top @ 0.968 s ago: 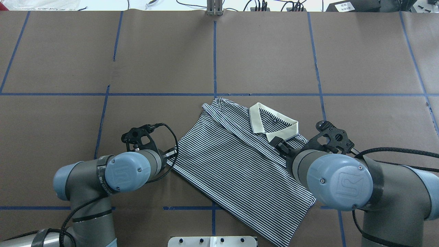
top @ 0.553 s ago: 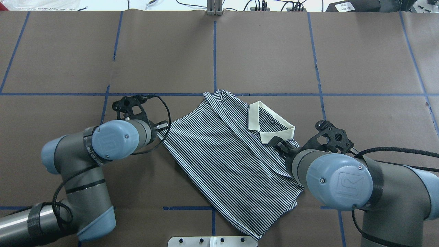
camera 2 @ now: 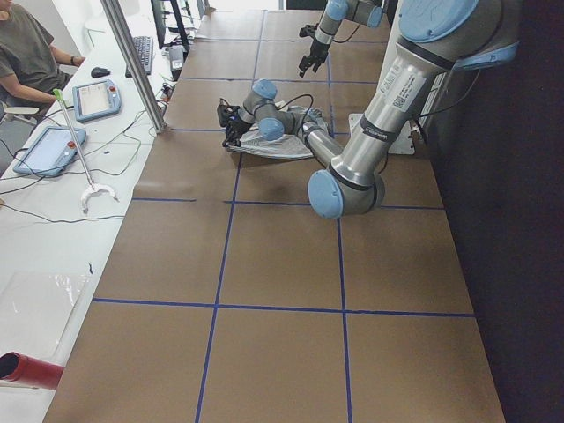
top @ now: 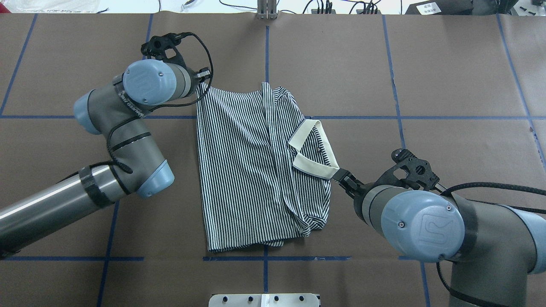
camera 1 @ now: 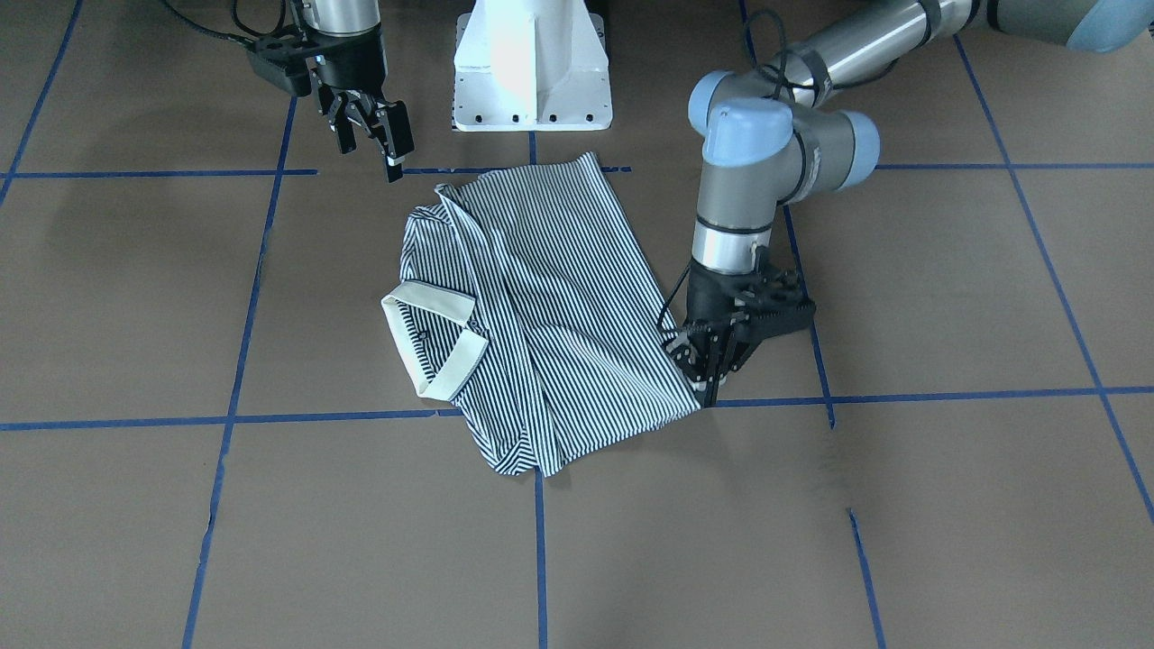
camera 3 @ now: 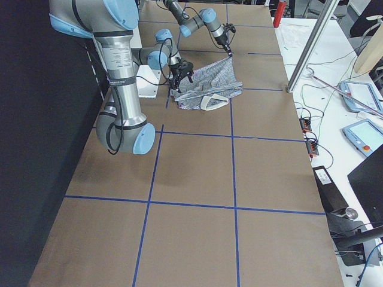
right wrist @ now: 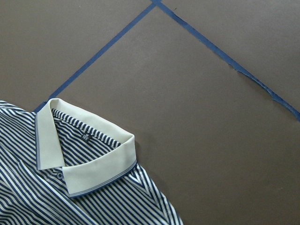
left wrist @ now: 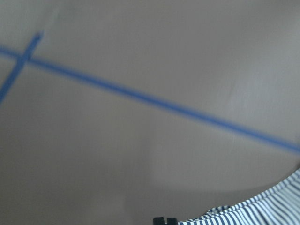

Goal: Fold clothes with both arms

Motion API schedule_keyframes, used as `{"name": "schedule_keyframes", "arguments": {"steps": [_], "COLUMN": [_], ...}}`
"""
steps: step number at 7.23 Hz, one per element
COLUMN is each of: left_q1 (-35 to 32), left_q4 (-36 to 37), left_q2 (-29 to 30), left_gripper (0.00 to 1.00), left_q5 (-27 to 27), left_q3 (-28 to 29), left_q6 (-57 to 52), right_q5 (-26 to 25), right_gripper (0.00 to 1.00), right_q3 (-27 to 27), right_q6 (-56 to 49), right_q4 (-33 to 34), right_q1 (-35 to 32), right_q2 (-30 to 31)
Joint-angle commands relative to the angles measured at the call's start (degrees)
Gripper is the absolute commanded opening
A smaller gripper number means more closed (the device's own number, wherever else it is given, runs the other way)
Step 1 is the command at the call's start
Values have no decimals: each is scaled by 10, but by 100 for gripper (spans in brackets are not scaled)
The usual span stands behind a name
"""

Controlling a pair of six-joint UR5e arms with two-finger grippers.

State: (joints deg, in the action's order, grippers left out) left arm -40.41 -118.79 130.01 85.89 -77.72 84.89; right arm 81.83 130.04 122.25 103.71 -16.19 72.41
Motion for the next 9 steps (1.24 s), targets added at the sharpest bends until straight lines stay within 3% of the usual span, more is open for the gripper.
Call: {"name": "schedule_keyframes", "arguments": {"steps": [1, 2, 3, 4, 5, 9], "left_q1": [-31, -32, -30, -21, -18, -8], "left_q4": [-101, -99, -104, -101, -100, -103], "left_q2": [80, 77, 27, -49, -105, -122], "left_gripper": [0, 39, 44, 45, 46, 47], "left_q5": [7, 11, 29, 68, 92, 93], "left_q3": [172, 165, 100, -14, -82, -95], "left_q6": [-8, -16, -15, -11, -3, 21], "right_q5": [1, 2, -2, -3, -2, 35], "right_gripper": [100, 100, 100, 100, 100, 100], "right_q3": [-3, -5, -28, -76, -98, -202], "right_q6": [1, 1, -1, -7, -51, -359], "right_q4": [-1, -2, -2, -3, -22, -28], "right_q1": [5, 8, 14, 18, 19, 16], "right_q2": [-4, -18, -42, -71, -86, -163]}}
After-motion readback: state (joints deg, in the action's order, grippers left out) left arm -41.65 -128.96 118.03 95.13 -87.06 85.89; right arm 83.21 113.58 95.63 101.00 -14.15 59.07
